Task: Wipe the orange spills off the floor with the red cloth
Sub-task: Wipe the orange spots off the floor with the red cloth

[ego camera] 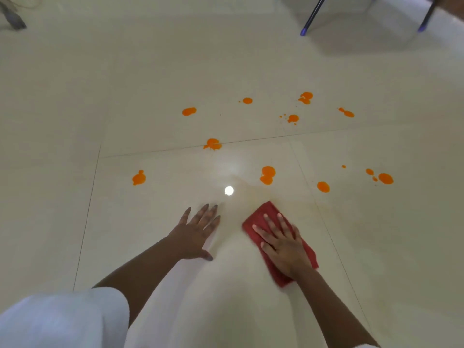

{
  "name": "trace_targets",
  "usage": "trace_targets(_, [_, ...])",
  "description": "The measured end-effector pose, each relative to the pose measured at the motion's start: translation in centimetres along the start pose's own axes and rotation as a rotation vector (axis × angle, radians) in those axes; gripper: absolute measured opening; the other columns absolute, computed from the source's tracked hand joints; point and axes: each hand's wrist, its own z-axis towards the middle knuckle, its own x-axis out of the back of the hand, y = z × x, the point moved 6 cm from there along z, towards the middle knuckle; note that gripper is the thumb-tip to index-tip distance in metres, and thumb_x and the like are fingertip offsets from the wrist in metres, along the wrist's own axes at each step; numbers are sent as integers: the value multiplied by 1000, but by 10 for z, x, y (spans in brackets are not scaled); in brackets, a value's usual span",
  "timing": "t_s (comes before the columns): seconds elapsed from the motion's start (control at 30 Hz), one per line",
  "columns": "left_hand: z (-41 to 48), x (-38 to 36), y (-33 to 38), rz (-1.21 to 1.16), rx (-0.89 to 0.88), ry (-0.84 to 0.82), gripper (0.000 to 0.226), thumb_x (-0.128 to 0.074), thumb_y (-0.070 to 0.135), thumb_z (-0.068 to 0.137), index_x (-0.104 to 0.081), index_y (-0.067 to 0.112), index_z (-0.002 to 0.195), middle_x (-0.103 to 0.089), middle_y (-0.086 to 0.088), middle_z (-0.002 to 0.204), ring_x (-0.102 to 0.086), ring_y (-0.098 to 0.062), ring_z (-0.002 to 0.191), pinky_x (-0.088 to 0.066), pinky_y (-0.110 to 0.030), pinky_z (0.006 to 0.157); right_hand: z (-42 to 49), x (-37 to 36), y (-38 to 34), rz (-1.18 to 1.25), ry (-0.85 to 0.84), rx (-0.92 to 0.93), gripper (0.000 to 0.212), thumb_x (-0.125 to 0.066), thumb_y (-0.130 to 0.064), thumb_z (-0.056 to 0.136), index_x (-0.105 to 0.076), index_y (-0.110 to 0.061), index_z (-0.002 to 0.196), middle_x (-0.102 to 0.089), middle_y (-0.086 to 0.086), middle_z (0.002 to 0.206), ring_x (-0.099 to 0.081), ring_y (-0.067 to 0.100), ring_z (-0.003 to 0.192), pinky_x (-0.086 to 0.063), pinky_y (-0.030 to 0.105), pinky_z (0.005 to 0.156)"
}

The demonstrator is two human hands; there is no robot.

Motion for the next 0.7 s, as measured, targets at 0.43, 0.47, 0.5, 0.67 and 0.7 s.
trace_targets(0.43, [-11, 15, -83, 131, -267, -242, 86, -45, 52, 90, 5, 11, 146, 14, -7, 155, 8, -23, 142, -4, -48, 113, 101, 48, -89, -19, -479, 75, 65, -38, -36, 97, 3, -41, 146, 26, -2, 153, 28, 31, 138, 3, 51, 113])
trace_targets(0.47, [-11, 9, -91, 97, -232, -209, 86, -43, 53, 90, 6, 11, 146, 16, -7, 154, 11, -22, 142, -2, -47, 114, 104, 47, -96, -31, -473, 70, 66, -39, -36, 97, 4, -41, 146, 27, -1, 153, 28, 32, 138, 3, 52, 113])
trace_targets(0.5, [-11, 3, -98, 58, -191, -172, 85, -42, 54, 90, 7, 12, 146, 18, -6, 154, 13, -22, 141, 1, -46, 114, 106, 45, -103, -37, -462, 60, 67, -39, -36, 97, 6, -41, 146, 28, 0, 153, 29, 33, 137, 3, 52, 113])
trace_targets(0.67, [-23, -16, -120, -135, -87, 63, 90, -42, 56, 89, 14, 12, 144, 26, -6, 150, 26, -19, 135, 14, -40, 108, 105, 39, -124, -143, -370, -15, 66, -31, -49, 94, 10, -42, 145, 29, 1, 152, 23, 36, 139, -1, 54, 113])
trace_targets(0.7, [-25, -20, -122, -169, -81, 124, 93, -45, 57, 87, 13, 12, 144, 24, -7, 149, 24, -23, 135, 12, -41, 109, 105, 41, -126, -177, -315, -17, 64, -25, -55, 90, 7, -43, 145, 22, 0, 154, 15, 37, 142, -6, 54, 113])
